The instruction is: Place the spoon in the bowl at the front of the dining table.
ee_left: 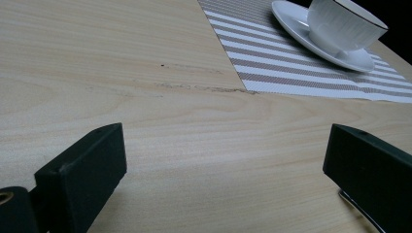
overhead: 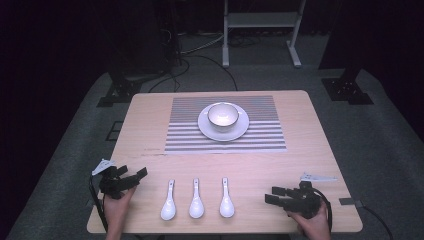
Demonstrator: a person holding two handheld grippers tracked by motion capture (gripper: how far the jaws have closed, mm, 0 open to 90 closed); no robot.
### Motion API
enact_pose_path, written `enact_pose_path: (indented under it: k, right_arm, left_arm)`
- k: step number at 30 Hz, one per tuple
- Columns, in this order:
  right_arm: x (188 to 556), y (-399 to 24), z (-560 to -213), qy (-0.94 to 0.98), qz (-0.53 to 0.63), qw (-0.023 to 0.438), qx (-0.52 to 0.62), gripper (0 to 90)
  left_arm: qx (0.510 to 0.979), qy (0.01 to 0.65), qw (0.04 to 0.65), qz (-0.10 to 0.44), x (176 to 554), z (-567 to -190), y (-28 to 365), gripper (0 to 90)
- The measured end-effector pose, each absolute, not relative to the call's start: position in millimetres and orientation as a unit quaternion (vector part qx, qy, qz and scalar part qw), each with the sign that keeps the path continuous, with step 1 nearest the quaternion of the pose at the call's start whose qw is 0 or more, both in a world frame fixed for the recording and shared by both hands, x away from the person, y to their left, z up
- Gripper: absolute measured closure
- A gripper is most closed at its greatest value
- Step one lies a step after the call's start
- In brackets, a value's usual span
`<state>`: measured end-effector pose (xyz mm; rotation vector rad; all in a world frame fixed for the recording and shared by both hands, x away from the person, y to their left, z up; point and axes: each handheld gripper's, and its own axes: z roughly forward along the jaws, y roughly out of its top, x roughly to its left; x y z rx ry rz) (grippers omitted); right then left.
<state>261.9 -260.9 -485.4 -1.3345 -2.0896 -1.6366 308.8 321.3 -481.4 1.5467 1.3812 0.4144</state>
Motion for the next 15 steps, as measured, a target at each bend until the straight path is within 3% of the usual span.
enact_pose_path:
  k: [15]
  right_arm:
    - [267.3, -249.9, -480.8, -0.710, -0.539, 0.098, -0.441, 29.0]
  left_arm:
    - [0.638, 0.568, 0.491, 0.172, 308.9, -481.3, 320.9, 0.5]
